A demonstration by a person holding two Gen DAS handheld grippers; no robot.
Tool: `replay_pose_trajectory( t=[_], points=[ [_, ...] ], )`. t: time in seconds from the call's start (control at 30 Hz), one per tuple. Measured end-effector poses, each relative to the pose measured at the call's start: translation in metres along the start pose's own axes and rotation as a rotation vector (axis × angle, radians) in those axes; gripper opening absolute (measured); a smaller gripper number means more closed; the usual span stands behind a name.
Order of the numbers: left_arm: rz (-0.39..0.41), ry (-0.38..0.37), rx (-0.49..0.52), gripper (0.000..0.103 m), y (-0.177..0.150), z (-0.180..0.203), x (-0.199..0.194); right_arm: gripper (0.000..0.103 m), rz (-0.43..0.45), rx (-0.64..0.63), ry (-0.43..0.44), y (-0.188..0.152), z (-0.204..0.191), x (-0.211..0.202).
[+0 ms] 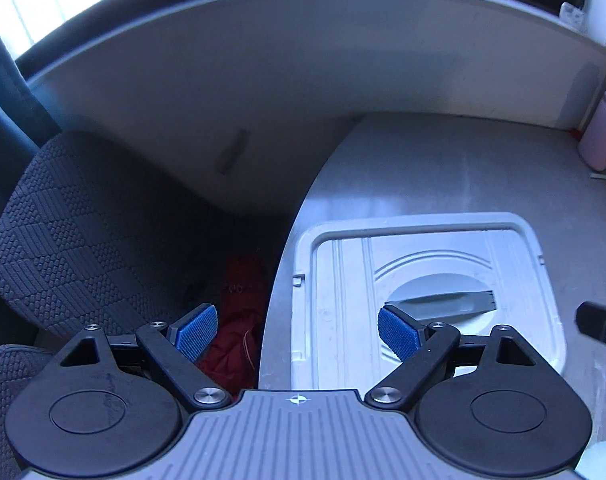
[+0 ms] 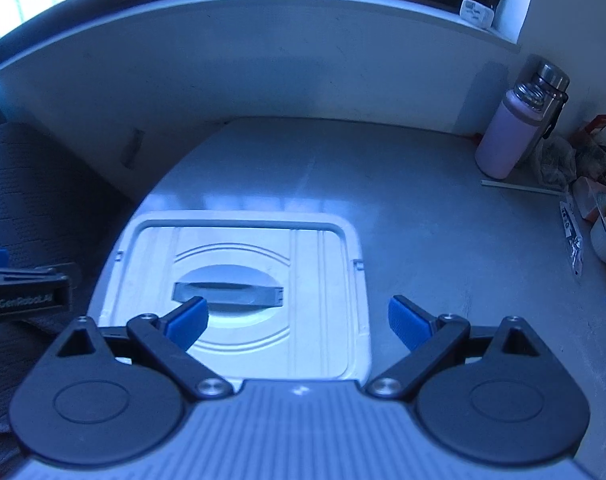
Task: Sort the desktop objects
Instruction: 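Lower both open tools over the white lid on the table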
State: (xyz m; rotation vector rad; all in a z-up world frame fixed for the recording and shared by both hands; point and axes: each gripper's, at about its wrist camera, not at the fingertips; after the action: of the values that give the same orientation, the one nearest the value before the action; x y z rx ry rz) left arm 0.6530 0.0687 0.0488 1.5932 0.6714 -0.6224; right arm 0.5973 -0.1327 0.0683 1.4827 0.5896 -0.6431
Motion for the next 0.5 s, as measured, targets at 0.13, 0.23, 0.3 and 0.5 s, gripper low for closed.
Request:
replay_pose_trajectory(
  t=[0.13, 0.23, 0.3, 0.5],
  points=[
    [-0.035, -0.010, -0.010, 0.089, 0.000, 0.002, 0.023, 0.097, -0.045, -0.004, -0.001, 0.002, 0.003, 0.023],
    [-0.064, -0.012, -0.011, 0.089, -0.001, 0.004, 0.038, 0.097, -0.079, -0.004, -0.003, 0.002, 0.005, 0.039],
    [-0.079, -0.011, -0.013, 0.089, -0.001, 0.005, 0.047, 0.097, -0.099, 0.002, -0.001, 0.002, 0.007, 0.048],
    [-0.131, -0.012, -0.042, 0.089, -0.004, 0.002, 0.071, 0.097, -0.159, 0.014, 0.015, 0.003, 0.013, 0.074]
  ],
)
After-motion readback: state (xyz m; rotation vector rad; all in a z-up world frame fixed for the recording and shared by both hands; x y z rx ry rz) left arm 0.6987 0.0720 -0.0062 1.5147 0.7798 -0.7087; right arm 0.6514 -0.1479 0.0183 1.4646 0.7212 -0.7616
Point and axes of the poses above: each gripper's, at about its wrist camera, not at the fingertips, and x roughly the way its jaws point, z to its right, y to its top, and after that the axes turned 11 degrees about z, right-handed
